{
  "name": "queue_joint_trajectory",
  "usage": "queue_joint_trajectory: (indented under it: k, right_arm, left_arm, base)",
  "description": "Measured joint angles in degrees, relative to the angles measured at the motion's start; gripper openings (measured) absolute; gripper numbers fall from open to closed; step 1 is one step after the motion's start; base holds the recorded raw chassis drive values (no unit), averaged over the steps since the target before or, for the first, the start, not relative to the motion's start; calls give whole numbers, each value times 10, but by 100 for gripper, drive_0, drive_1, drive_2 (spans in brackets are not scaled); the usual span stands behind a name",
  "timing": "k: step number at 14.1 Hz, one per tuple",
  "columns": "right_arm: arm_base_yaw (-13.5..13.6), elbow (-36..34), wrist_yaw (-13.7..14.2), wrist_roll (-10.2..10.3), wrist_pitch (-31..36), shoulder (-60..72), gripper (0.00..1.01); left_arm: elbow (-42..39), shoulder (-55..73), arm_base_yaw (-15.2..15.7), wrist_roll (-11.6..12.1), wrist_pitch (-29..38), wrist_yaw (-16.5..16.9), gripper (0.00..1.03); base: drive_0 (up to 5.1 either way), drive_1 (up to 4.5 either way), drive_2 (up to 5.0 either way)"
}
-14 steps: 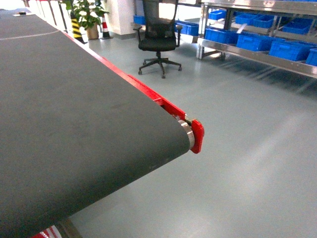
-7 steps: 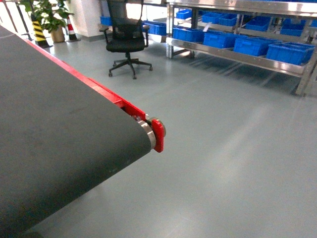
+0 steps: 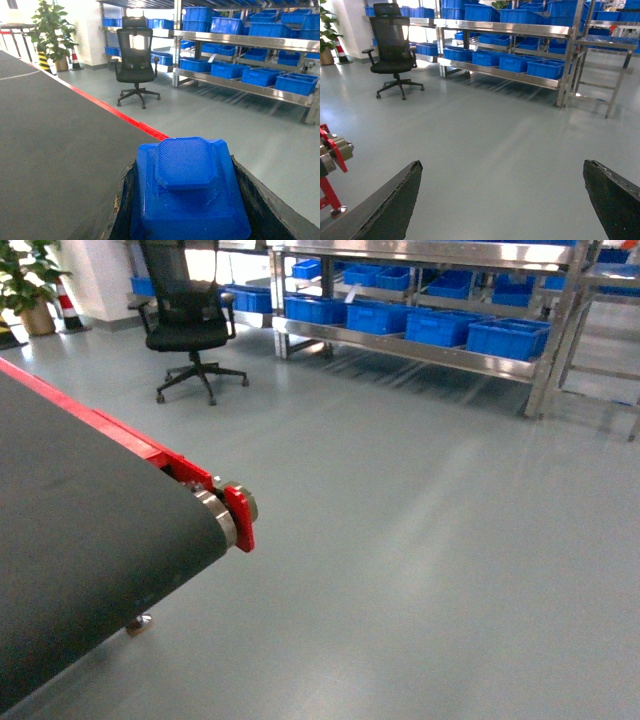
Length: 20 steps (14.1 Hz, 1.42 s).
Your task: Pick blue part to blue bin on bottom shelf
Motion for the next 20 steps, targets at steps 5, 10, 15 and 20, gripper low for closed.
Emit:
queue_joint_trajectory:
  k: [5, 10, 15, 20]
  right_arm:
    - [0, 0, 0, 0, 0, 0, 98]
    - [0, 0, 0, 0, 0, 0, 98]
    - [0, 0, 0, 0, 0, 0, 98]
    - [0, 0, 0, 0, 0, 0, 98]
  left_arm:
    - [0, 0, 0, 0, 0, 0, 45]
    - [0, 0, 0, 0, 0, 0, 45]
    - [0, 0, 0, 0, 0, 0, 45]
    - [0, 0, 0, 0, 0, 0, 45]
  base:
    - [-84, -84, -84]
    - [-140, -140, -140]
    - [-142, -142, -142]
    - [-133, -133, -133]
